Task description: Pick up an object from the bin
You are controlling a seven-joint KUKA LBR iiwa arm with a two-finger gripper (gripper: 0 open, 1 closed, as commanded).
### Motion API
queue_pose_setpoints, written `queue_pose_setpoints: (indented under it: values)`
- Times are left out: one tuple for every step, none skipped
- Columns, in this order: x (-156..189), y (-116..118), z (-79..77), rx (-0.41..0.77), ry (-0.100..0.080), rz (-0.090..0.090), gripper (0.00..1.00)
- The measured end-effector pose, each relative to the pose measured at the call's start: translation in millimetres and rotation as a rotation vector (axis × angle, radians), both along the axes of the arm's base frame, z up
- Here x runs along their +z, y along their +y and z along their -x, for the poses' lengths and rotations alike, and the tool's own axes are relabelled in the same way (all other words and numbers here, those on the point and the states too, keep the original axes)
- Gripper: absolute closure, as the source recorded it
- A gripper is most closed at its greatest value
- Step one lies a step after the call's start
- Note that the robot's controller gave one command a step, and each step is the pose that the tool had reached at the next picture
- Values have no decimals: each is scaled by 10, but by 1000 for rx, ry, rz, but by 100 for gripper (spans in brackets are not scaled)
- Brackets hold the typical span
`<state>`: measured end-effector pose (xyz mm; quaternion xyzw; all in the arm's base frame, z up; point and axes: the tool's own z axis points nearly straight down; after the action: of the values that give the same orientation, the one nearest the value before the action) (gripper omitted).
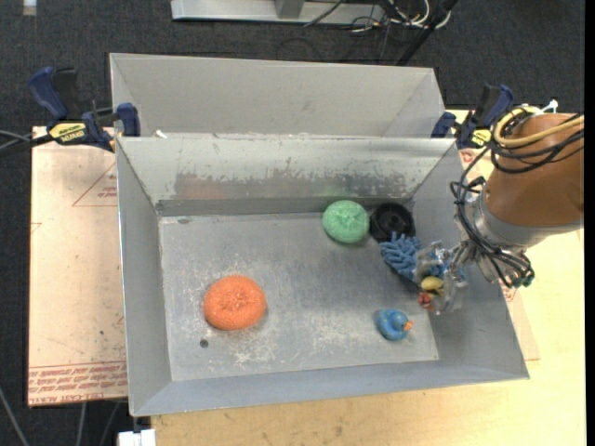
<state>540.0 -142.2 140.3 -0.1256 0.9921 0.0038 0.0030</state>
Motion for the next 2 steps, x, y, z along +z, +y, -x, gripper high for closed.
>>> queue_pose_setpoints:
  values:
    - [0,-1,0,-1,0,0,100]
    - [396,2,-153,2,2,-1,100]
